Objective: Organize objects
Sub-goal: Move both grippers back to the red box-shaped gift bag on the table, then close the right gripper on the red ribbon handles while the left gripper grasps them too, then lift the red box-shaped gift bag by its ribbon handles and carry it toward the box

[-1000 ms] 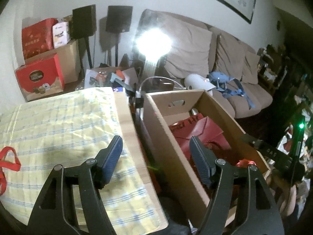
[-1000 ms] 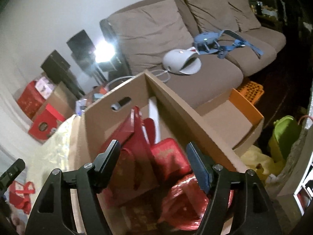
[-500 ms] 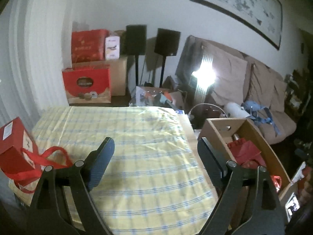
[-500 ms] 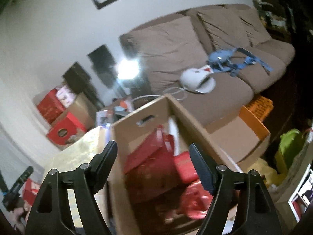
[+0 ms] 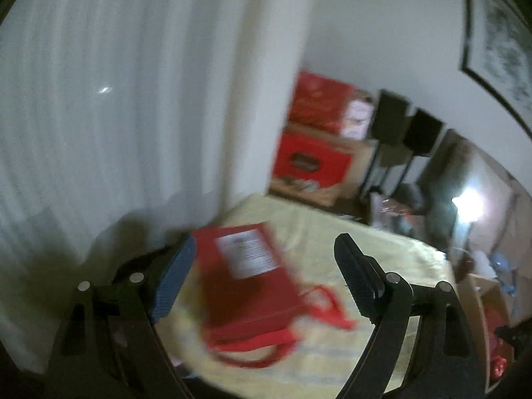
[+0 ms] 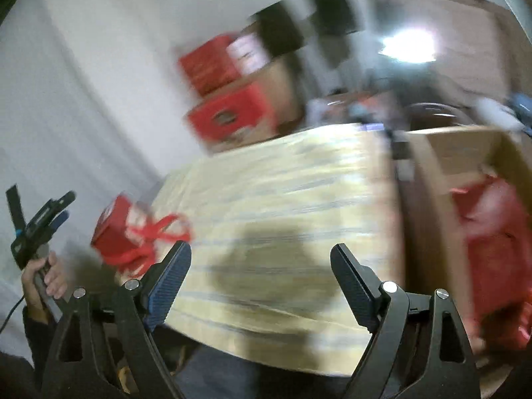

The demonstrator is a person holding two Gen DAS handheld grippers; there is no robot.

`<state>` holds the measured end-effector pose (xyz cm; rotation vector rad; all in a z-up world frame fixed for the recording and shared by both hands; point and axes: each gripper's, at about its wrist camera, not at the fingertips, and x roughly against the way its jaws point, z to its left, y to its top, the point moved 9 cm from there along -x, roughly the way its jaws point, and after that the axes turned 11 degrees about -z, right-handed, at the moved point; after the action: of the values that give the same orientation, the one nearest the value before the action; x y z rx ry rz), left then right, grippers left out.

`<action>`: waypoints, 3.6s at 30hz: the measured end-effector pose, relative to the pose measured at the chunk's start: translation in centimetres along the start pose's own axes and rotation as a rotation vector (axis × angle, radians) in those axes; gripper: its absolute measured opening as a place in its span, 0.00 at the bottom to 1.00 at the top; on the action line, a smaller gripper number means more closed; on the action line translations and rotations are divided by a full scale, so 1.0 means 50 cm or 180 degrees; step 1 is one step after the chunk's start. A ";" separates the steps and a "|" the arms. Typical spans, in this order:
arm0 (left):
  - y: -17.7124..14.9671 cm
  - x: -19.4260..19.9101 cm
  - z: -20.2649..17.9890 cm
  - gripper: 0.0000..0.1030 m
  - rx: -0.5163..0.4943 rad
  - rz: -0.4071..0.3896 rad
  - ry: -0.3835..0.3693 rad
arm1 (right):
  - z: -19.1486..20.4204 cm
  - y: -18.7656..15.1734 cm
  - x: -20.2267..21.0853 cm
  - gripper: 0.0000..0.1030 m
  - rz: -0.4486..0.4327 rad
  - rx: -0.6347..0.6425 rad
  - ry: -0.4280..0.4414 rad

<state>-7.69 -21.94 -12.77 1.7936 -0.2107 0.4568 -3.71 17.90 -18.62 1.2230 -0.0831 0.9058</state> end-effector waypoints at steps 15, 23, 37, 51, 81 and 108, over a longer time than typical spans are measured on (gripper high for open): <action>-0.255 -0.036 -0.081 0.82 -0.0807 0.0479 -0.0818 | 0.306 -0.168 -0.435 0.81 0.0582 0.1611 -0.0116; -0.335 -0.111 -0.059 0.43 -0.0887 0.0420 -0.0378 | 0.275 -0.150 -0.428 0.09 0.0416 0.1125 -0.0024; -0.314 -0.124 0.143 0.00 -0.0640 0.0533 0.0118 | 0.197 -0.028 -0.295 0.07 -0.0267 0.1226 -0.0695; -0.312 -0.071 0.010 0.60 -0.0656 0.0615 -0.0962 | 0.175 -0.033 -0.213 0.08 -0.0320 0.0941 -0.0620; -0.209 -0.085 0.169 0.07 -0.0491 0.0388 0.0278 | 0.064 -0.041 -0.195 0.09 -0.0414 0.0646 -0.0728; 0.043 0.014 0.118 0.09 -0.0557 -0.0562 0.0211 | 0.090 0.102 -0.058 0.09 -0.0959 0.0791 -0.0654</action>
<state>-6.68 -28.12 -11.83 1.6071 -0.0438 0.3598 -7.07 12.78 -14.44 1.5113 0.0513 0.5367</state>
